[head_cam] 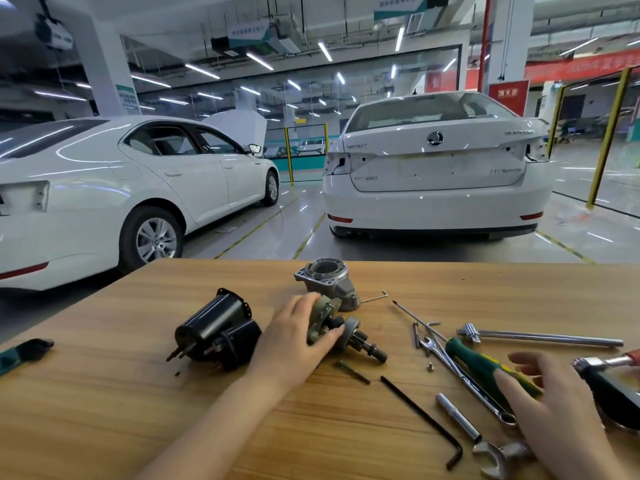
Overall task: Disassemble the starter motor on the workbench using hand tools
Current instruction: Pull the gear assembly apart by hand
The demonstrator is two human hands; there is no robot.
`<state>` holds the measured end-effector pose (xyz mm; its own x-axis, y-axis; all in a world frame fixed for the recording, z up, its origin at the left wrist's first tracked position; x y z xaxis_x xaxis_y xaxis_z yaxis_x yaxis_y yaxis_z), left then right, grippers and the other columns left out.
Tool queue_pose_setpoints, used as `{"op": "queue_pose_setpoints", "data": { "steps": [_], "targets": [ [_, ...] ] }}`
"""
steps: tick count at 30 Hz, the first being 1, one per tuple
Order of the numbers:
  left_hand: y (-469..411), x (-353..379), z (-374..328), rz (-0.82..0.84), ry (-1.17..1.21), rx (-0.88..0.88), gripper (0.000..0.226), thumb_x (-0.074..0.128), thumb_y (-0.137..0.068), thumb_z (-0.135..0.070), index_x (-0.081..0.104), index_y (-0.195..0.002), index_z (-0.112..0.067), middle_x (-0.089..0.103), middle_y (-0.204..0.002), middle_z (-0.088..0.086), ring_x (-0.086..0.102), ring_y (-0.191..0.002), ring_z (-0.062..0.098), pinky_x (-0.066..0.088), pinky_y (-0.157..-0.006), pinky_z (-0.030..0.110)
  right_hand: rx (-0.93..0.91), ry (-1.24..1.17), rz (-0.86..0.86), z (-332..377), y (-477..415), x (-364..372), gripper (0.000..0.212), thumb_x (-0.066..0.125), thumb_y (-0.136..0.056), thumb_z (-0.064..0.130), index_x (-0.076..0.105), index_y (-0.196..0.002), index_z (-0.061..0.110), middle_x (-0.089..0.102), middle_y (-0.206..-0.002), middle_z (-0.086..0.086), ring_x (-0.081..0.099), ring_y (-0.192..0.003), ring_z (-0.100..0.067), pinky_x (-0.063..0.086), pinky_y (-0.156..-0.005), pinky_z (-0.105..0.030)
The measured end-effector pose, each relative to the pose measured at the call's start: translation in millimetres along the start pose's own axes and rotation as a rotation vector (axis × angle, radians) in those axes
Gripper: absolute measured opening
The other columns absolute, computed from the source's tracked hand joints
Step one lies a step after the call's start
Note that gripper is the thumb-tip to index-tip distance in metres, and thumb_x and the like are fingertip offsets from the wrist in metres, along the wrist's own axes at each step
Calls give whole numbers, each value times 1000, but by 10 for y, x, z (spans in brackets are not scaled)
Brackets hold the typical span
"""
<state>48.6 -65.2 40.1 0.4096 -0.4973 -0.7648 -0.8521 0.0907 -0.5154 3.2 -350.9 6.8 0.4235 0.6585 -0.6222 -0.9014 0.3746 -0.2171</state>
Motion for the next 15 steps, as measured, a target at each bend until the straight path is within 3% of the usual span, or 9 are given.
{"op": "queue_pose_setpoints", "data": {
  "steps": [3,7,10,15],
  "targets": [
    [-253,67,-53,108,197,-208,67,62,-85,-29,27,-142,-21,42,-140,0,40,-128,15,35,-102,27,1,-5,-9,-10,-14,-1,24,68,-79,11,61,-102,9,54,-97,-14,49,-101,-35,37,-95,-44],
    [-496,103,14,316,220,-340,71,63,-82,-18,27,-143,-20,41,-139,5,45,-117,18,41,-90,27,32,8,10,-34,-63,21,26,69,-79,12,61,-103,9,53,-99,-15,47,-104,-35,34,-97,-43],
    [-587,127,94,442,410,-464,69,65,-81,-11,33,-141,-20,44,-127,7,47,-108,17,43,-81,26,47,3,13,-46,-87,26,26,69,-78,11,61,-103,7,53,-97,-14,48,-104,-35,34,-96,-42],
    [-607,133,220,646,470,-541,66,66,-81,-12,36,-138,-27,51,-124,6,53,-114,24,42,-102,45,61,-22,29,-74,-120,28,24,67,-80,14,59,-103,11,53,-100,-13,47,-106,-32,34,-98,-44]
  ]
}}
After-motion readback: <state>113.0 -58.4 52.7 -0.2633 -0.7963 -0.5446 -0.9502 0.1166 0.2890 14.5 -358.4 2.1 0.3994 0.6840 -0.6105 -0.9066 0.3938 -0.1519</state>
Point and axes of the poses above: each hand's wrist, its own y-axis away from the middle knuckle, its own x-axis out of the palm, z = x × y, the point moved 3 cm from there along -y, towards the middle knuckle
